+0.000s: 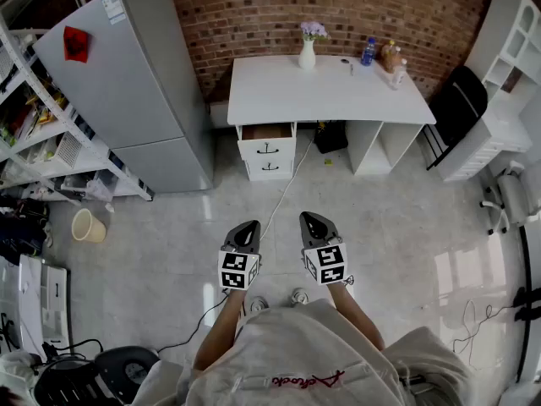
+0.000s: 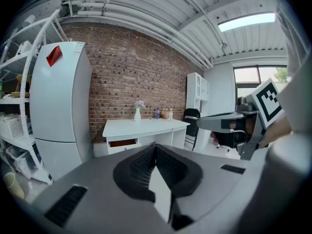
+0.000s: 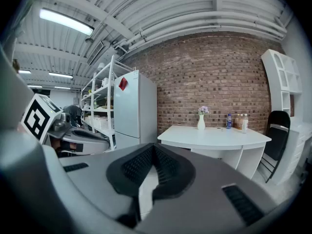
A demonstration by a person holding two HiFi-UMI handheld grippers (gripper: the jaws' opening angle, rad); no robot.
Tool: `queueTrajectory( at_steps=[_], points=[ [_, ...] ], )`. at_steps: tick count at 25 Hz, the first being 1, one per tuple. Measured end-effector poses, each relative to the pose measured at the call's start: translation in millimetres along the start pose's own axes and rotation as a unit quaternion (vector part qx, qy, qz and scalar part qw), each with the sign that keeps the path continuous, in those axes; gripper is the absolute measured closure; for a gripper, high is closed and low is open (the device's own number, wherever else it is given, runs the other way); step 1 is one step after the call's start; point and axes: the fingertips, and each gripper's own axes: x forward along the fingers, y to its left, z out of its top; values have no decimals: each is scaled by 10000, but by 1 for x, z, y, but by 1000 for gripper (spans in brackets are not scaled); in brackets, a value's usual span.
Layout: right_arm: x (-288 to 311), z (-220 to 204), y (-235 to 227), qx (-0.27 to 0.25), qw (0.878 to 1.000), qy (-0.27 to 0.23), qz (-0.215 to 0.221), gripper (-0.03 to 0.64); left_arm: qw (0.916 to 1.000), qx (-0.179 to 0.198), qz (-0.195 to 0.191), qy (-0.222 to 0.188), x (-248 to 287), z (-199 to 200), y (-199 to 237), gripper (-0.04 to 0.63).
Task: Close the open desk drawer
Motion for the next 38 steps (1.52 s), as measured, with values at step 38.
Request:
queueTrajectory(
  at_steps=[38],
  points=[
    [116,-19,-70,-20,9981,306,542,598,9980,-342,535,71,109,4,60,581]
  ],
)
